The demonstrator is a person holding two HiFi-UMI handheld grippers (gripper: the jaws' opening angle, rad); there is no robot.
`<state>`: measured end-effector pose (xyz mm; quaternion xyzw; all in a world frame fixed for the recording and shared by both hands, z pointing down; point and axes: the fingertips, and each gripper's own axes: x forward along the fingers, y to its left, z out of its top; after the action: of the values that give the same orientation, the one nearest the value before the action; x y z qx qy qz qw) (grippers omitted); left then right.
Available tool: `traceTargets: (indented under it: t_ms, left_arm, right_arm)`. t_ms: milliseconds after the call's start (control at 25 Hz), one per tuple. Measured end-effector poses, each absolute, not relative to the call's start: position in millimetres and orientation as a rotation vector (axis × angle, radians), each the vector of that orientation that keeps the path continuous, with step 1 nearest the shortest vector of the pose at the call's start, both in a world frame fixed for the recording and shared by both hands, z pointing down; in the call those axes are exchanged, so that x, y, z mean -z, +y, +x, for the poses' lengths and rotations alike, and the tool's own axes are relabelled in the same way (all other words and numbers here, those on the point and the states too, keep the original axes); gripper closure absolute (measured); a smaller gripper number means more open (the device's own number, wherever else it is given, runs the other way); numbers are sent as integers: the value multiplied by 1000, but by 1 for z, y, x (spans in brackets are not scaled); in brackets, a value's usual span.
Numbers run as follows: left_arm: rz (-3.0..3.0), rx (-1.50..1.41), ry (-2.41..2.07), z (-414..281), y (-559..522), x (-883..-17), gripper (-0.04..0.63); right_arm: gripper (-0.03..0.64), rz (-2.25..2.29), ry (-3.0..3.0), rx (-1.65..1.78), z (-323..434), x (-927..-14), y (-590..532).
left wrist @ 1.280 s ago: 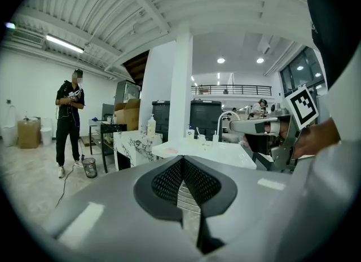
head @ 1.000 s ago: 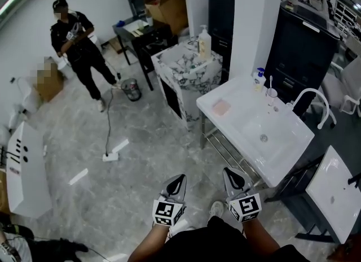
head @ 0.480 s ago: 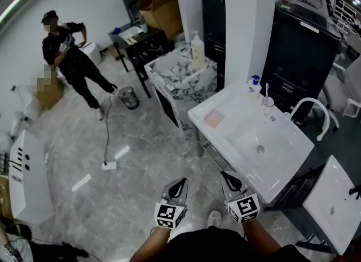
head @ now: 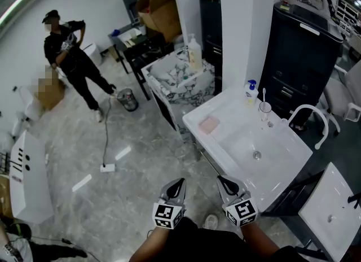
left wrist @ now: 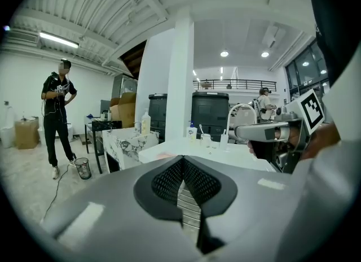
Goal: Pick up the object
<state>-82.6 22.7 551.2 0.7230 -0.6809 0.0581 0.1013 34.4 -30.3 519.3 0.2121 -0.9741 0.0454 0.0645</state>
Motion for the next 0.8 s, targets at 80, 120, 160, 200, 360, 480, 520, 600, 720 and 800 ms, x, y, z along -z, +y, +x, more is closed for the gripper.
traceTargets:
  t_ms: [80, 120, 160, 200, 360, 480, 520, 600, 720, 800]
  left_arm:
    - [2120, -172, -2011, -84, 17, -551, 577]
    - [2107, -175, -2016, -86, 15, -551, 577]
    - [2098, -175, -2018, -89, 12, -551, 577]
    - [2096, -170, -2016, -91, 9, -553, 577]
    - [2104, -164, -1989, -101, -12, -560, 577]
    - [2131, -173, -1965, -110, -35, -558, 577]
    - [2141, -173, -1957, -114, -44, -558, 577]
    - [2160, -176, -1942, -125, -63, -557, 577]
    - [2193, -206, -1913, -139, -90, -558, 577]
    - [2213, -230, -1897, -150, -107, -558, 577]
  right_arm:
    - [614, 617, -2929, -156, 32, -526, -34]
    - [614, 608, -2923, -163, 30, -529, -36]
    - [614, 605, -2920, -168, 28, -531, -39]
    - [614, 608, -2918, -171, 27, -533, -42]
    - [614, 633, -2911, -170, 18, -535, -61]
    - [614, 663, -2897, -199, 10, -537, -83]
    - [614, 678, -2895, -216, 6, -537, -92]
    - [614, 711, -2891, -242, -4, -537, -110]
    - [614, 750, -2882, -264, -20, -536, -135]
    - [614, 769, -2873, -268, -31, -534, -149]
